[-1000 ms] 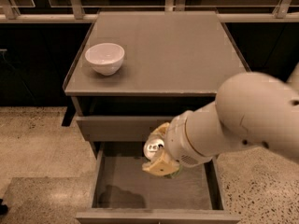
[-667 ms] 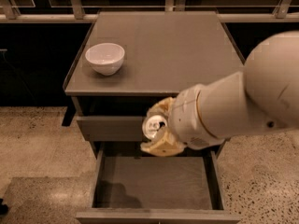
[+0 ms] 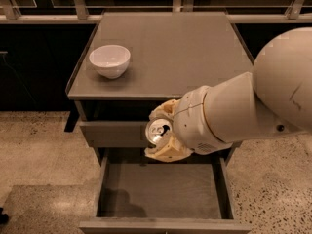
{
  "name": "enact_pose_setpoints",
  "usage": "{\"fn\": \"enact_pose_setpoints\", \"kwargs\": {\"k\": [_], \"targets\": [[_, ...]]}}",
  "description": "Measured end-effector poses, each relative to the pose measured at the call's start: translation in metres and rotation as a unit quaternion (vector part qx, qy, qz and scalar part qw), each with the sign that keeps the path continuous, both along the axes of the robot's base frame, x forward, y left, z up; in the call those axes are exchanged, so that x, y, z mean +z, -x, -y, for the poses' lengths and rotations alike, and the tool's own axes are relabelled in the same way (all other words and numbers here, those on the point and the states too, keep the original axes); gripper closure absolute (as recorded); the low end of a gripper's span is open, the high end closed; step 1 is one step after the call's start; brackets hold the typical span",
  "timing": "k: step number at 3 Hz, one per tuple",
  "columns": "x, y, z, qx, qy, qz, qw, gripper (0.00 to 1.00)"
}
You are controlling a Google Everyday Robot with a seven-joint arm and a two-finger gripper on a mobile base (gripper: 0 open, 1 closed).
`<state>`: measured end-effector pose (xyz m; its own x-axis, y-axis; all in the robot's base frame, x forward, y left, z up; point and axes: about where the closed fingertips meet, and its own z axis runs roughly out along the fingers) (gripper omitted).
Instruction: Pick green can from middle drawer and place on counter
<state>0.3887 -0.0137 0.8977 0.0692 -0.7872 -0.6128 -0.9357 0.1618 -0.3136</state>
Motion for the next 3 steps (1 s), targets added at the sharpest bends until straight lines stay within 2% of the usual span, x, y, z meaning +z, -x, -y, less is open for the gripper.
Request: {"fn": "enact_pose_setpoints", "kwargs": {"k": [1,2,3], "targets": [[0.005,-0.007,-0.002,0.027,-0.030,0.008,0.9992,1.00],[0.025,-0.038,0.014,0.081,-0.060,0.032,0.9944,1.00],[0.059,-0.080,0.036,0.111,-0.071,0.066,0.9891,1.00]]}}
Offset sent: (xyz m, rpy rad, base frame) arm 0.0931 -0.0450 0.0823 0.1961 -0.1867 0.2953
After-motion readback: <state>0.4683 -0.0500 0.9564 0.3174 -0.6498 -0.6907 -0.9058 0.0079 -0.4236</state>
